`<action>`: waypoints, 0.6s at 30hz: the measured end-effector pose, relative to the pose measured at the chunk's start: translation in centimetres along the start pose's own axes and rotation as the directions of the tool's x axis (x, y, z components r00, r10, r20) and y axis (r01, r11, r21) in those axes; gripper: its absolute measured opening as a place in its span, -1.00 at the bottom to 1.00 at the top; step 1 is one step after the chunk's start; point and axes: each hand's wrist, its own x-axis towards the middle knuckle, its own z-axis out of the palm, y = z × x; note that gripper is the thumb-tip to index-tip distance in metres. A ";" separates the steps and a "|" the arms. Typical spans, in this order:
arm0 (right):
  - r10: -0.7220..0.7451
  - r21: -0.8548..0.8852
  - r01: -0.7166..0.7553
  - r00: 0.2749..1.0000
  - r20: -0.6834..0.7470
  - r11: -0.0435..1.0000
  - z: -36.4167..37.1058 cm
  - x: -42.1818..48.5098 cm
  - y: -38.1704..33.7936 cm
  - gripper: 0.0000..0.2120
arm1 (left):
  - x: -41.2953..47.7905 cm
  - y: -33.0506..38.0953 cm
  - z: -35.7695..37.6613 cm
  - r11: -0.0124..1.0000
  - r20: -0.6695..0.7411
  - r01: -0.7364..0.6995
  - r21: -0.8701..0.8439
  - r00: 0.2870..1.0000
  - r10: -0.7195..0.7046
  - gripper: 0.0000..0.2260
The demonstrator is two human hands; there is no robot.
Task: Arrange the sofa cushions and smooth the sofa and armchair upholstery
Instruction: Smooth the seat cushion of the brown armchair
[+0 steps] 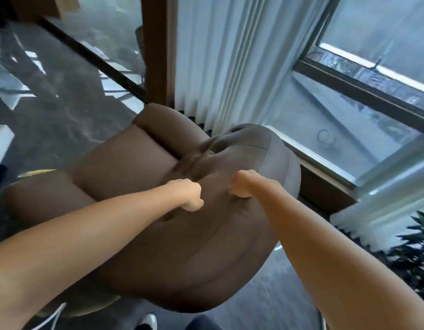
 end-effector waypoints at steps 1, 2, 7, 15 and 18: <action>-0.001 0.008 0.001 1.000 -0.024 1.000 -0.2 0.8 0.8 -0.61 | 0.8 0.7 -0.1 1.000 -0.012 -0.013 -0.003 1.000 0.013 -0.59; -0.022 0.000 0.022 0.998 -0.051 1.000 -0.4 1.5 1.7 -0.60 | 1.6 1.4 -0.2 1.000 -0.025 -0.020 -0.020 0.999 0.020 -0.59; -0.352 -0.218 0.301 0.902 -0.250 0.928 0.1 4.5 5.4 -0.59 | 4.3 4.3 0.3 0.965 -0.062 0.061 -0.254 0.995 -0.079 -0.36; -0.727 -0.338 0.643 0.602 -0.331 0.687 2.2 10.1 10.8 -0.48 | 2.3 8.8 4.6 0.782 -0.013 0.354 -0.512 0.907 -0.420 -0.16; -0.760 -0.350 0.675 0.567 -0.316 0.649 2.1 10.8 11.3 -0.47 | 0.6 10.6 6.1 0.709 0.052 0.424 -0.563 0.875 -0.482 -0.15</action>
